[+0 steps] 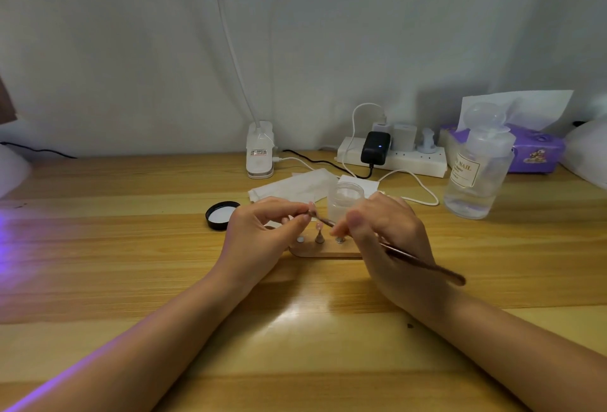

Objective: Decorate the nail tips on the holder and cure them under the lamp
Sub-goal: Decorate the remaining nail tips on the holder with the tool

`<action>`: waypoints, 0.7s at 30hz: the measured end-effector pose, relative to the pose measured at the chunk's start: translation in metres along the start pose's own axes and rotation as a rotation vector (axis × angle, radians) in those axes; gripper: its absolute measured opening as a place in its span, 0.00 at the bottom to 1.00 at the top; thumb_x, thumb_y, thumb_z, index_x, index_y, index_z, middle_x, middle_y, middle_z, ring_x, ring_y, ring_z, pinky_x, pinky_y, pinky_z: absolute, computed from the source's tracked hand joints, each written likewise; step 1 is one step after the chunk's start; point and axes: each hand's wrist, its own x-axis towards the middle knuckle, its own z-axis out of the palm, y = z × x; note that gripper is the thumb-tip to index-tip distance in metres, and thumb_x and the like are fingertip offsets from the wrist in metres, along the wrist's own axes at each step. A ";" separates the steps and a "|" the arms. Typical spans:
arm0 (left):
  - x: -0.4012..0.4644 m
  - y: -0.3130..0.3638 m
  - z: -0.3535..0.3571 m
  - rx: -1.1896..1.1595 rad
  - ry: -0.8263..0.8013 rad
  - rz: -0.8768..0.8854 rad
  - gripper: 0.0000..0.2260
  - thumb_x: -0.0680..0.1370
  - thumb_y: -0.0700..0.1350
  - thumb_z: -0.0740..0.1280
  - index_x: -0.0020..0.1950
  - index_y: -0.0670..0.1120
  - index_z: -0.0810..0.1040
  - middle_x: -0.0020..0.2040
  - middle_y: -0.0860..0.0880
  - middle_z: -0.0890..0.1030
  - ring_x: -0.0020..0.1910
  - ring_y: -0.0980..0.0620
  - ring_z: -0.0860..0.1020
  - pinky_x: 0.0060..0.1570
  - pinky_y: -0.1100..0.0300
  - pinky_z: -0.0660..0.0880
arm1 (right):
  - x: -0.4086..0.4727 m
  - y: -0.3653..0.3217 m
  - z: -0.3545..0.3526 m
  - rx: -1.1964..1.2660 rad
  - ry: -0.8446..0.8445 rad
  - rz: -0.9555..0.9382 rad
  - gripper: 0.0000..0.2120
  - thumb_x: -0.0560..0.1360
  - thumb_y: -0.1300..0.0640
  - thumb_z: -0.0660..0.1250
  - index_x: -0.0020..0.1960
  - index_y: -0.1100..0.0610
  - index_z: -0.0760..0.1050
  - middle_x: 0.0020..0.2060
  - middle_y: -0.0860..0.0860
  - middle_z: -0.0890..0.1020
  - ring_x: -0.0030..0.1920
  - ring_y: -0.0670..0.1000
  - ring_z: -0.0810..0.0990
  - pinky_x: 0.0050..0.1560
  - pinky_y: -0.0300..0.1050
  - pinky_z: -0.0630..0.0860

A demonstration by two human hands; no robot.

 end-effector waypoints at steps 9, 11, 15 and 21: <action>0.000 -0.001 0.000 -0.011 0.007 -0.008 0.08 0.71 0.37 0.71 0.43 0.50 0.83 0.40 0.54 0.83 0.39 0.60 0.77 0.41 0.65 0.76 | 0.002 0.001 0.001 -0.033 -0.021 0.005 0.24 0.80 0.47 0.51 0.40 0.58 0.80 0.35 0.49 0.81 0.40 0.48 0.78 0.41 0.53 0.72; 0.000 -0.002 0.000 -0.010 0.005 -0.011 0.07 0.71 0.37 0.71 0.44 0.49 0.83 0.41 0.53 0.83 0.40 0.60 0.77 0.42 0.66 0.76 | 0.001 0.001 -0.001 -0.005 -0.003 0.014 0.25 0.80 0.47 0.50 0.37 0.57 0.79 0.33 0.46 0.80 0.37 0.44 0.76 0.41 0.53 0.71; 0.000 -0.002 0.000 -0.009 0.005 -0.014 0.08 0.71 0.38 0.71 0.44 0.50 0.83 0.42 0.53 0.83 0.41 0.58 0.77 0.42 0.67 0.75 | -0.002 0.002 -0.003 0.029 0.034 0.029 0.27 0.80 0.48 0.49 0.34 0.58 0.78 0.31 0.45 0.78 0.36 0.41 0.74 0.42 0.49 0.70; 0.000 -0.002 0.000 -0.010 0.000 -0.020 0.08 0.71 0.37 0.71 0.43 0.51 0.83 0.40 0.53 0.83 0.39 0.60 0.77 0.41 0.65 0.76 | 0.001 0.001 0.001 -0.022 -0.037 0.010 0.22 0.79 0.50 0.52 0.38 0.58 0.78 0.33 0.48 0.79 0.38 0.47 0.77 0.41 0.54 0.71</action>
